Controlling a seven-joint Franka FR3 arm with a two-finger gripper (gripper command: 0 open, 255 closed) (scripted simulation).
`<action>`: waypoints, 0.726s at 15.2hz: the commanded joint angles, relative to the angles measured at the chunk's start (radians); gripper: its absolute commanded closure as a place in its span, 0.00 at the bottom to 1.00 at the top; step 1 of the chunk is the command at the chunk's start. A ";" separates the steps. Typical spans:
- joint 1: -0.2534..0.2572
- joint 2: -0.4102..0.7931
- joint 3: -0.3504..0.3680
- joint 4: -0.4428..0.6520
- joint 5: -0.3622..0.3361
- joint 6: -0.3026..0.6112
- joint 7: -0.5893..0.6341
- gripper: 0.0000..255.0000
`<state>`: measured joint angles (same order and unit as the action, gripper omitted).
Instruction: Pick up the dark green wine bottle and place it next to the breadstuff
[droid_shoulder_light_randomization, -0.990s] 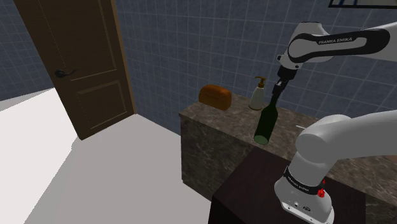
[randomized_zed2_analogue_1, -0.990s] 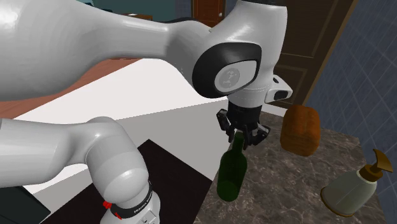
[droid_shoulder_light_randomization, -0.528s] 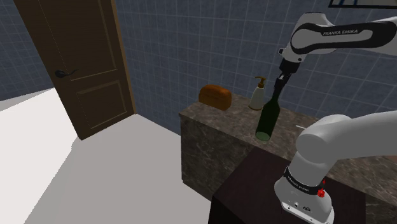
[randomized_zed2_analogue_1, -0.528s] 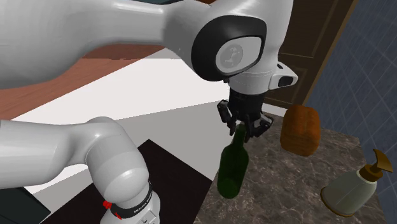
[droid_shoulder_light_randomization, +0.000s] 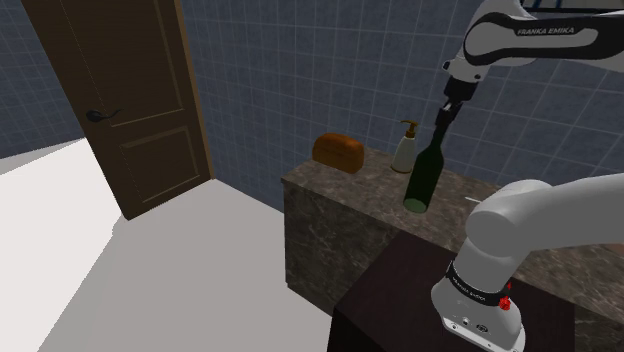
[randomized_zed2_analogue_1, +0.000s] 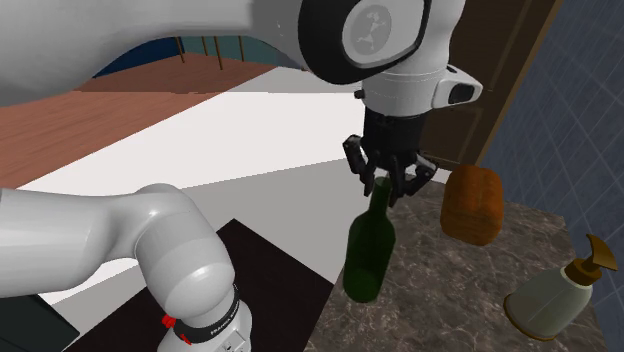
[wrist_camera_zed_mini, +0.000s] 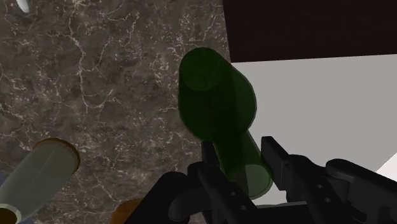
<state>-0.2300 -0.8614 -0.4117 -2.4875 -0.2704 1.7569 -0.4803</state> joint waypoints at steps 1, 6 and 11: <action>0.004 0.006 0.005 0.031 0.006 -0.025 -0.001 1.00; 0.012 0.019 0.020 0.104 0.021 -0.085 -0.003 1.00; 0.020 0.037 0.032 0.181 0.035 -0.144 -0.005 1.00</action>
<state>-0.2111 -0.8282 -0.3810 -2.3223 -0.2378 1.6246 -0.4843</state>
